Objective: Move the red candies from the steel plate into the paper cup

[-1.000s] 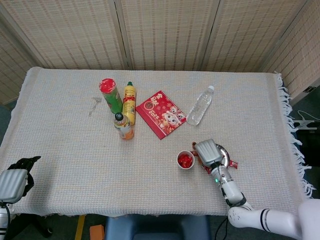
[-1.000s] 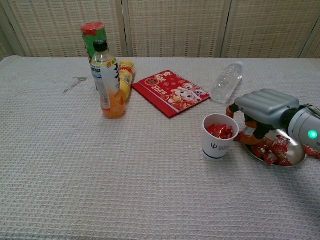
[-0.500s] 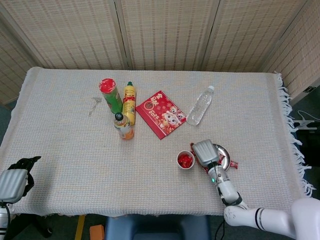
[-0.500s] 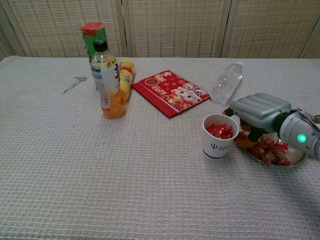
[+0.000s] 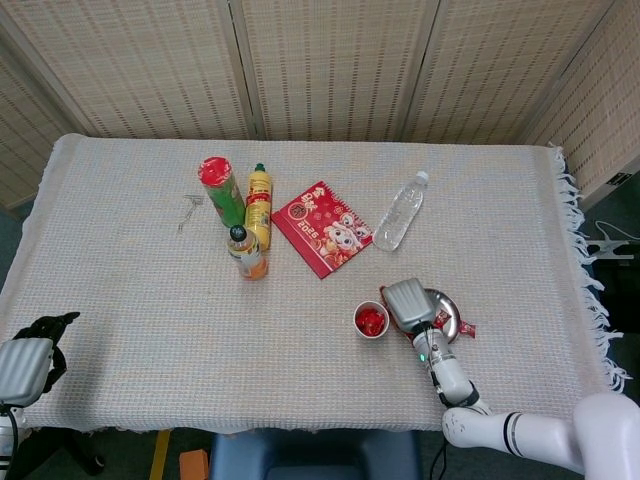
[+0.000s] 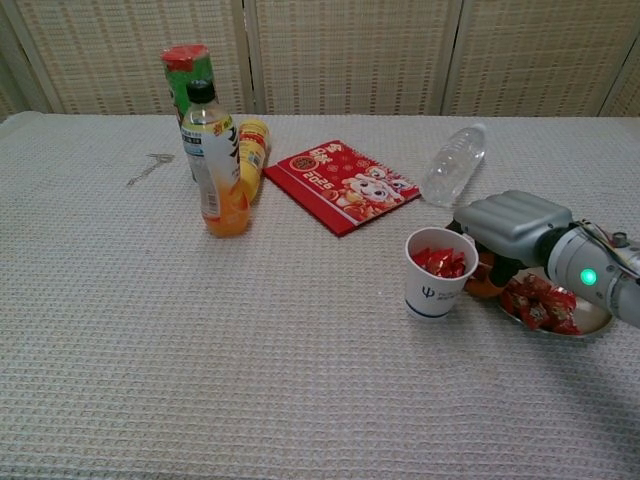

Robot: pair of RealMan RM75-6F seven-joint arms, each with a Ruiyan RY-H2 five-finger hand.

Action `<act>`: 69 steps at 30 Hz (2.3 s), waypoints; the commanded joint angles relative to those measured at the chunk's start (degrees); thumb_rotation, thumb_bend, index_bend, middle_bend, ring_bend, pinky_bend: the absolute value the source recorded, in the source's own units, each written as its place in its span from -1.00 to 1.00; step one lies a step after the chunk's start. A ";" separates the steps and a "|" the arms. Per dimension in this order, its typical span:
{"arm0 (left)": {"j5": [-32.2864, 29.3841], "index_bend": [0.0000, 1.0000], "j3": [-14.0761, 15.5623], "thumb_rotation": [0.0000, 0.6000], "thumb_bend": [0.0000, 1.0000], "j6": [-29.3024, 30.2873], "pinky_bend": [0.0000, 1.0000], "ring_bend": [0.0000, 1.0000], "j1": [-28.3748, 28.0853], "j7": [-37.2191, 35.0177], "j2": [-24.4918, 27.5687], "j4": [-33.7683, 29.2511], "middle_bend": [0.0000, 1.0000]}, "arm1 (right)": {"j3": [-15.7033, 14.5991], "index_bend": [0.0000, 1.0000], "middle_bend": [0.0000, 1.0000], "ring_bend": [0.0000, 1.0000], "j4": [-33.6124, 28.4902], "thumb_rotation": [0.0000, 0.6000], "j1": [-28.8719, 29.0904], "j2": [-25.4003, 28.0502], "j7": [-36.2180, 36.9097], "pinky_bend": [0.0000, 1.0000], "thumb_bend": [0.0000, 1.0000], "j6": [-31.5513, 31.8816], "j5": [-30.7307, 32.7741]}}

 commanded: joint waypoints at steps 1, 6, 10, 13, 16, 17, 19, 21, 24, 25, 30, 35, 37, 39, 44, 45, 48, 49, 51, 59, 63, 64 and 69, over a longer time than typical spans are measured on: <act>0.04 -0.66 0.00 1.00 0.93 0.00 -0.30 -0.61 -0.01 -0.07 0.02 0.05 -0.53 | 0.03 0.09 1.00 0.71 -0.52 1.00 -0.15 0.43 0.42 1.00 -0.57 0.49 -0.40; 0.17 -0.66 0.02 1.00 0.93 0.15 -0.30 -0.61 0.03 -0.17 0.03 0.05 -0.53 | 0.33 0.13 1.00 0.71 -3.37 1.00 -1.01 2.73 2.51 1.00 -0.57 2.47 -2.43; 0.10 -0.67 -0.01 1.00 0.93 0.11 -0.30 -0.61 0.01 0.03 -0.05 0.03 -0.53 | 0.59 0.14 1.00 0.71 -7.38 1.00 -2.03 5.70 4.73 1.00 -0.57 4.74 -5.17; 0.01 -0.67 -0.05 1.00 0.92 0.07 -0.30 -0.61 -0.02 0.22 -0.11 -0.03 -0.53 | 1.03 0.14 1.00 0.72 -11.60 1.00 -2.90 8.32 7.12 1.00 -0.57 6.81 -8.06; -0.02 -0.67 -0.06 1.00 0.93 0.13 -0.30 -0.61 0.01 0.33 -0.15 -0.12 -0.53 | 1.29 0.14 1.00 0.72 -16.08 1.00 -3.40 10.98 8.30 1.00 -0.57 8.20 -10.46; -0.01 -0.67 -0.05 1.00 0.93 0.14 -0.30 -0.61 0.00 0.43 -0.18 -0.14 -0.53 | 1.26 0.14 1.00 0.72 -17.83 1.00 -3.44 11.92 8.02 1.00 -0.57 8.43 -10.98; 0.07 -0.67 -0.02 1.00 0.93 0.15 -0.30 -0.61 -0.01 0.63 -0.24 -0.19 -0.53 | 1.23 0.13 1.00 0.72 -20.11 1.00 -3.39 12.91 7.26 1.00 -0.57 8.81 -11.66; 0.17 -0.66 0.02 1.00 0.93 0.23 -0.29 -0.61 0.01 0.71 -0.25 -0.27 -0.53 | 1.07 0.13 1.00 0.71 -22.09 1.00 -3.27 13.37 6.27 1.00 -0.57 9.14 -12.29; 0.18 -0.67 -0.01 1.00 0.93 0.40 -0.29 -0.61 0.07 0.75 -0.23 -0.30 -0.53 | 1.07 0.13 1.00 0.71 -23.67 1.00 -2.96 13.13 4.91 1.00 -0.57 9.58 -12.80; 0.18 -0.67 -0.01 1.00 0.93 0.46 -0.29 -0.61 0.10 0.72 -0.21 -0.31 -0.53 | 1.06 0.13 1.00 0.71 -23.97 1.00 -2.89 12.95 4.73 1.00 -0.57 9.53 -12.71; 0.38 -0.67 0.06 1.00 0.93 0.47 -0.30 -0.61 0.10 0.47 -0.10 -0.32 -0.53 | 0.35 0.13 1.00 0.71 -23.30 1.00 -2.02 11.30 1.22 1.00 -0.57 8.73 -11.00; 0.32 -0.67 0.03 1.00 0.93 0.52 -0.29 -0.61 0.14 0.44 -0.10 -0.26 -0.53 | -0.29 -0.07 1.00 0.71 -21.57 1.00 -1.32 9.60 -0.46 1.00 -0.57 7.50 -9.22; 0.26 -0.67 0.00 1.00 0.93 0.48 -0.29 -0.61 0.13 0.36 -0.08 -0.23 -0.53 | -0.46 -0.29 1.00 0.70 -21.47 1.00 -1.20 9.61 -0.29 1.00 -0.57 7.02 -8.95; 0.22 -0.67 -0.01 1.00 0.93 0.46 -0.29 -0.61 0.13 0.28 -0.05 -0.22 -0.53 | -0.63 -0.42 1.00 0.70 -21.53 1.00 -1.22 9.90 0.21 1.00 -0.57 6.87 -9.22; 0.44 -0.67 0.01 1.00 0.93 0.75 -0.29 -0.61 0.24 -0.02 0.08 -0.30 -0.53 | -1.12 -0.59 1.00 0.68 -23.34 1.00 -2.36 12.29 1.67 1.00 -0.57 8.55 -11.10; 0.50 -0.67 0.00 1.00 0.93 0.89 -0.29 -0.61 0.29 -0.10 0.11 -0.31 -0.53 | -1.31 -0.59 1.00 0.68 -23.78 1.00 -2.93 13.00 2.21 1.00 -0.57 9.37 -11.76; 0.60 -0.66 -0.01 1.00 0.93 1.11 -0.29 -0.61 0.40 -0.36 0.18 -0.37 -0.53 | -2.20 -0.59 1.00 0.68 -24.72 1.00 -5.41 15.99 4.58 1.00 -0.57 12.10 -13.26; 0.60 -0.66 -0.01 1.00 0.93 1.07 -0.29 -0.61 0.37 -0.31 0.16 -0.37 -0.53 | -2.55 -0.59 1.00 0.68 -24.71 1.00 -6.21 16.98 5.30 1.00 -0.57 12.65 -13.24; 0.67 -0.67 0.06 1.00 0.93 0.89 -0.29 -0.61 0.27 0.10 0.02 -0.39 -0.53 | -3.61 -0.59 1.00 0.67 -23.95 1.00 -7.92 19.00 6.50 1.00 -0.57 13.28 -12.65; 0.38 -0.67 0.21 1.00 0.93 0.04 -0.29 -0.61 -0.07 1.64 -0.58 -0.51 -0.53 | -7.43 -0.45 1.00 0.66 -15.02 1.00 -13.36 21.08 13.52 1.00 -0.57 10.95 -9.41; 0.24 -0.66 0.22 1.00 0.92 -0.21 -0.29 -0.61 -0.18 1.95 -0.72 -0.49 -0.53 | -8.35 -0.38 1.00 0.66 -10.24 1.00 -14.68 19.95 17.09 1.00 -0.57 8.31 -9.11; 0.21 -0.66 0.23 1.00 0.92 -0.25 -0.29 -0.61 -0.19 2.01 -0.74 -0.47 -0.53 | -8.62 -0.34 1.00 0.66 -9.33 1.00 -14.86 19.72 17.55 1.00 -0.57 7.63 -9.16; 0.16 -0.66 0.26 1.00 0.93 -0.30 -0.29 -0.61 -0.20 2.25 -0.83 -0.40 -0.53 | -9.20 -0.25 1.00 0.65 -5.55 1.00 -15.71 18.29 19.15 1.00 -0.57 5.18 -9.27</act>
